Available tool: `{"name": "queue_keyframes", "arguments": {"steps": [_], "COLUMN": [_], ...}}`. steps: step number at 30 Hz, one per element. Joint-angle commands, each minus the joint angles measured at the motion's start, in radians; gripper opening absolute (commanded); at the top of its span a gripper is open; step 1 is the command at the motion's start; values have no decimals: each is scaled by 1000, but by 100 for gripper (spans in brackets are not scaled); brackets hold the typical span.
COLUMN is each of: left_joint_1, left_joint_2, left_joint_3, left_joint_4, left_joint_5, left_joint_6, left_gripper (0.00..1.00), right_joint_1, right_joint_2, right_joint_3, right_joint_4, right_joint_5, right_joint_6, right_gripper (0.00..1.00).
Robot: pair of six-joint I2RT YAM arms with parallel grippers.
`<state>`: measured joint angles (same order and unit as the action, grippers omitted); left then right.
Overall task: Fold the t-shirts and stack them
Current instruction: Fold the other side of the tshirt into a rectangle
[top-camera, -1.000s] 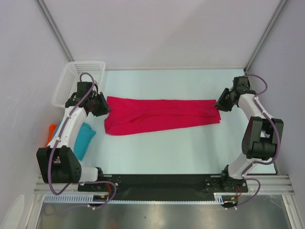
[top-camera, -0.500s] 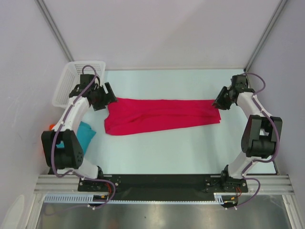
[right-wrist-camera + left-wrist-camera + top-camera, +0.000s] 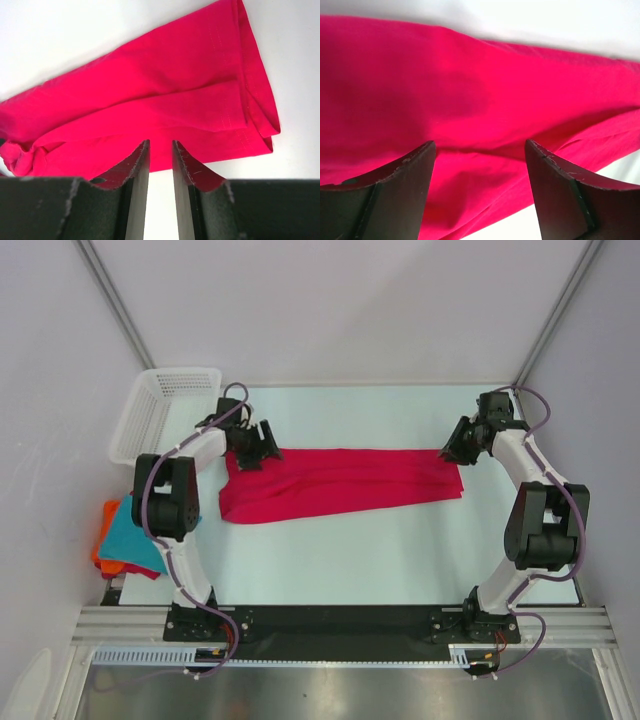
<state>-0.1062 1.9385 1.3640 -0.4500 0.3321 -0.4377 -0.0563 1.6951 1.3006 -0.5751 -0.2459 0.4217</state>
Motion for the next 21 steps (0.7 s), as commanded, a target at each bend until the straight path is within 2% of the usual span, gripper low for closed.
{"name": "queue_keyframes", "arguments": {"steps": [1,14,16,17,20,21], "left_joint_1": [-27,-32,-32,-32,-32,-32], "left_joint_2": [7,-16,-13,-6,4,5], "left_joint_3": [3,-28,-31,-34,-39,-43], "left_joint_4": [60,50,51,51,54,51], "left_joint_5": [36,-10,-7,7,19,7], "left_joint_6": [-26,-12,-12,-10,-10,-15], "left_gripper": [77,75,71,65,9,0], "right_joint_1": [1,1,0,0,0,-2], "right_joint_2": [-35,-25,-26,-28,-29,-31], "right_joint_3": [45,31,28,26,22,20], "right_joint_4": [-19,-19,-19,-19,-17,-19], "right_joint_5": [13,19,20,20,22,22], "right_joint_6": [-11,-20,-20,-21,-24,-24], "right_gripper": [29,28,28,28,28,28]}}
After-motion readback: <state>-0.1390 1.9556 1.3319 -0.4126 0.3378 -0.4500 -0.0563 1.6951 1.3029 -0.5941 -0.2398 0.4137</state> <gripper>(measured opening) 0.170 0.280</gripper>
